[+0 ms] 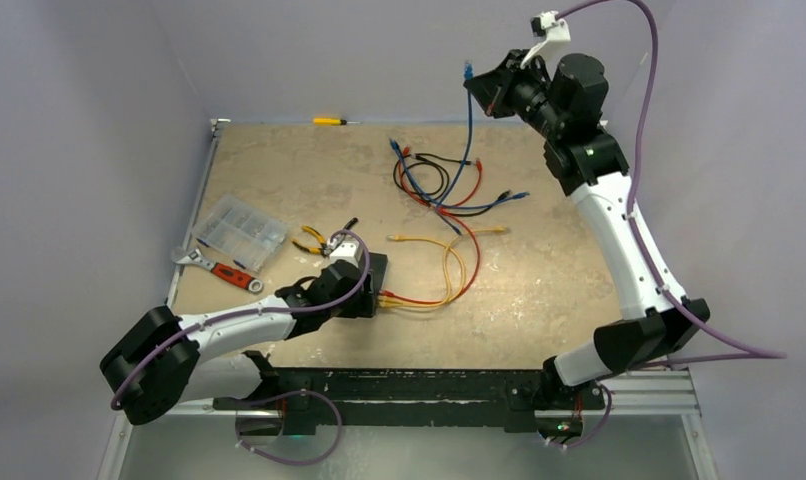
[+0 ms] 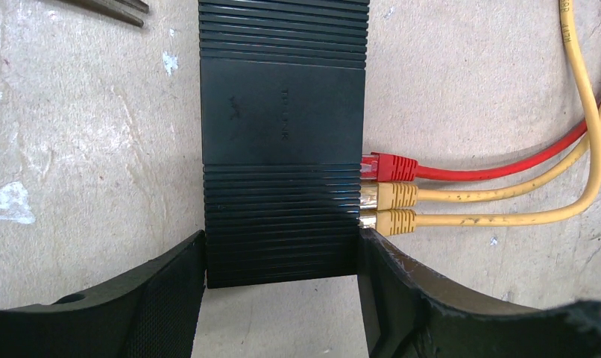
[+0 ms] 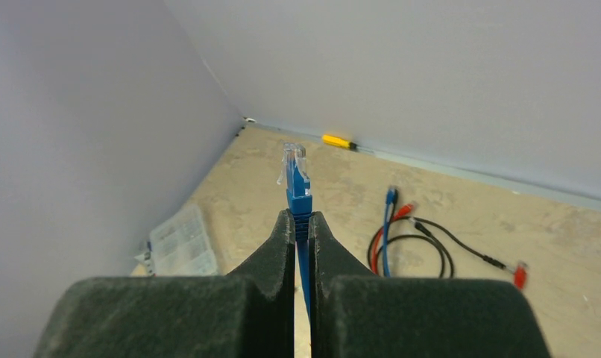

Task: Pull the plug from the switch port
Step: Place the connector at the center of the board.

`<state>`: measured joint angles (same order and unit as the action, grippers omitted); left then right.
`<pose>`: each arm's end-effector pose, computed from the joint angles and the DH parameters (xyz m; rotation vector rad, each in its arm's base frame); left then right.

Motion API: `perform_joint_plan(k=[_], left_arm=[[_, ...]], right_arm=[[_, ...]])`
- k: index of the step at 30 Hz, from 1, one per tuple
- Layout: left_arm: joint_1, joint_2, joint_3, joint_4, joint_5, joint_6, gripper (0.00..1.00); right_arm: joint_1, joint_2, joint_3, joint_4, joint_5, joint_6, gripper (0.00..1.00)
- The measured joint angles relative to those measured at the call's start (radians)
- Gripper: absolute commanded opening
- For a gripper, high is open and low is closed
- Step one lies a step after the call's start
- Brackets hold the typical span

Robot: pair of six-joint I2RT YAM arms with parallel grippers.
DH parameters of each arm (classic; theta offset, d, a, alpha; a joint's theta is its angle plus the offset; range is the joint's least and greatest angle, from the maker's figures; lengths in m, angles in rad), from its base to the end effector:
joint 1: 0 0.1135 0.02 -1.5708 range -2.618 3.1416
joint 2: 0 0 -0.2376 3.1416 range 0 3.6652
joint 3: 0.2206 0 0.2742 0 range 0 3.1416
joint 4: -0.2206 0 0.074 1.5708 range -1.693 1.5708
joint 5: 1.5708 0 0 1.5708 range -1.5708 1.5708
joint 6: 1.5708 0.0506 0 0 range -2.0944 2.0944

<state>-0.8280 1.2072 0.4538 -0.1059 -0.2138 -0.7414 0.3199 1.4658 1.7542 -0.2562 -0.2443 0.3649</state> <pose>0.1786 -0.1786 0.1028 0.0085 2.4568 -0.4581 0.3356 0.1241 0.4874 -0.1640 1.5769 0.7272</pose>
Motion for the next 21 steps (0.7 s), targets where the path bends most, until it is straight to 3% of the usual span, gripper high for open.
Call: perform_joint_plan(k=[21], left_arm=[[-0.005,-0.008,-0.006,-0.002,-0.003,-0.004,0.0]], right_arm=[[-0.135,0.332,0.27,-0.113,-0.042,-0.029,0.0]])
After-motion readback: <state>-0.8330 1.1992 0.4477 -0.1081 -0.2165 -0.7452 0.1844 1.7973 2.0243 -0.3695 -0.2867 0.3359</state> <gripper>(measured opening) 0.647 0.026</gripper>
